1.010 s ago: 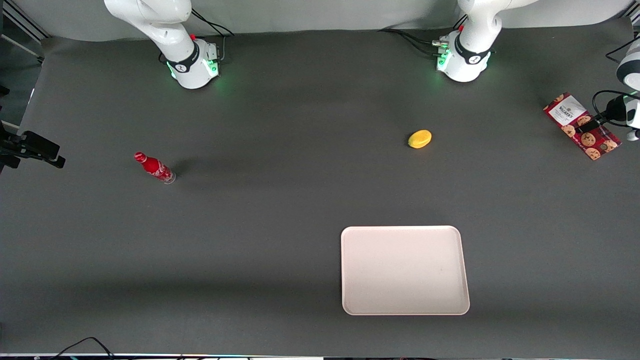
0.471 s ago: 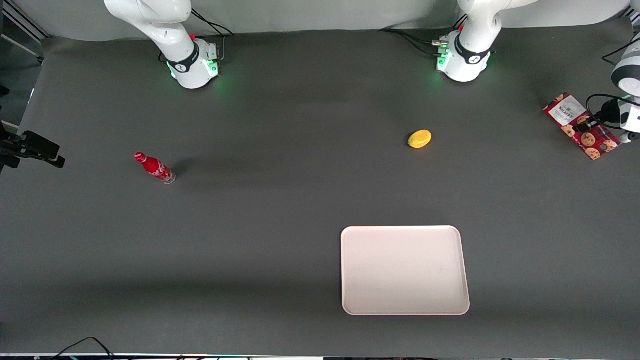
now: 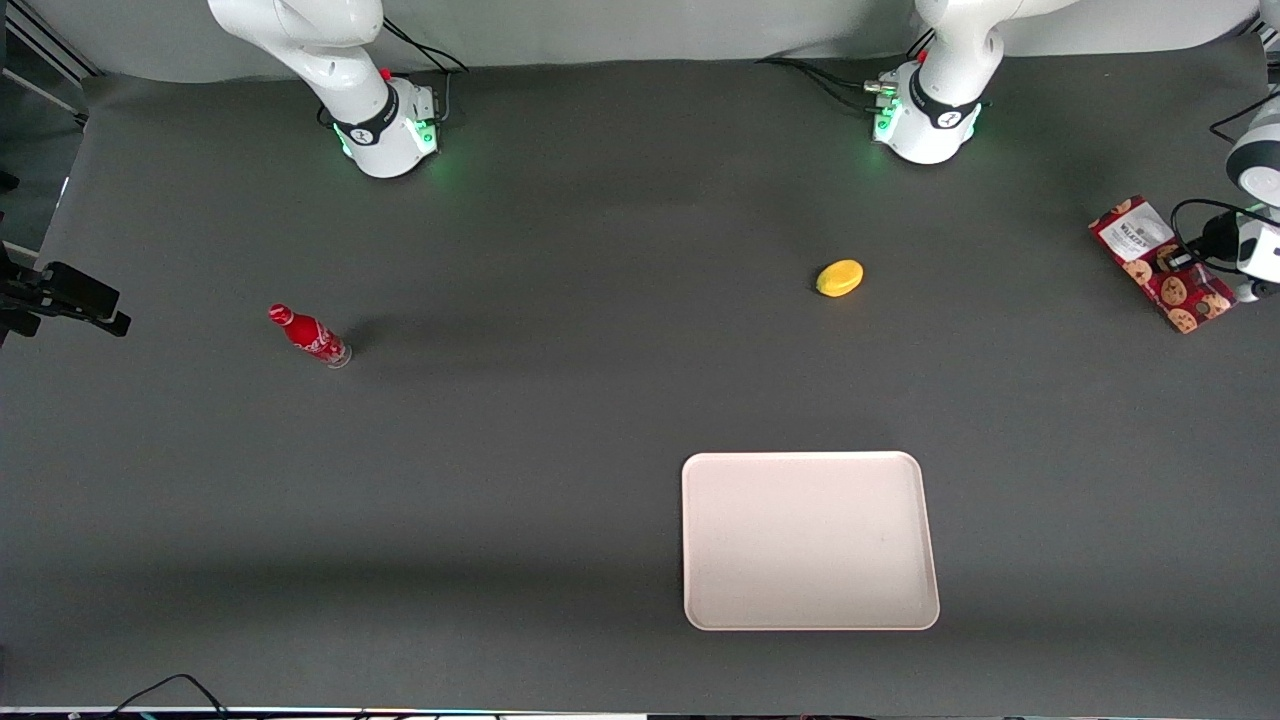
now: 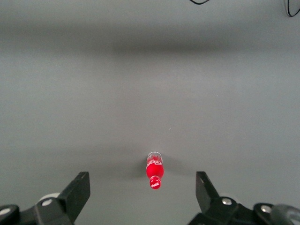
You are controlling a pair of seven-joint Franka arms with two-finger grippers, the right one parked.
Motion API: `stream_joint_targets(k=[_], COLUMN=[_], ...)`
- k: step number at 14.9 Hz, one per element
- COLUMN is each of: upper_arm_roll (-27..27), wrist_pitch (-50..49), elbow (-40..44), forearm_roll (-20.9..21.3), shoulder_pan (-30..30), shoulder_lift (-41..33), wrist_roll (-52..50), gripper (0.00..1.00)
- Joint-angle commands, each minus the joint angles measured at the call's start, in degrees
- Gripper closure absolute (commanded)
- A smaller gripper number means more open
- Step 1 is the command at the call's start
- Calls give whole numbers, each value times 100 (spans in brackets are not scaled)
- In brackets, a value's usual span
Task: Place red cookie box on tray
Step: 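Close the left gripper on the cookie box, then lift the cookie box and carry it toward the white tray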
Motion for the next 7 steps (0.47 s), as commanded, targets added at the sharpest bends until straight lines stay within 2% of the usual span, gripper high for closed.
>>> stream_joint_targets(k=[1, 4, 7], upper_arm_roll=[-179, -688, -1207], wrist_pitch=[-1434, -2656, -3467], elbow=[1180, 2348, 3438], forearm_roll=[120, 498, 560], shoulder_pan=[-285, -435, -716], shoulder_lift=[-225, -349, -279], wrist_roll=[13, -574, -909], gripper=[100, 100, 100])
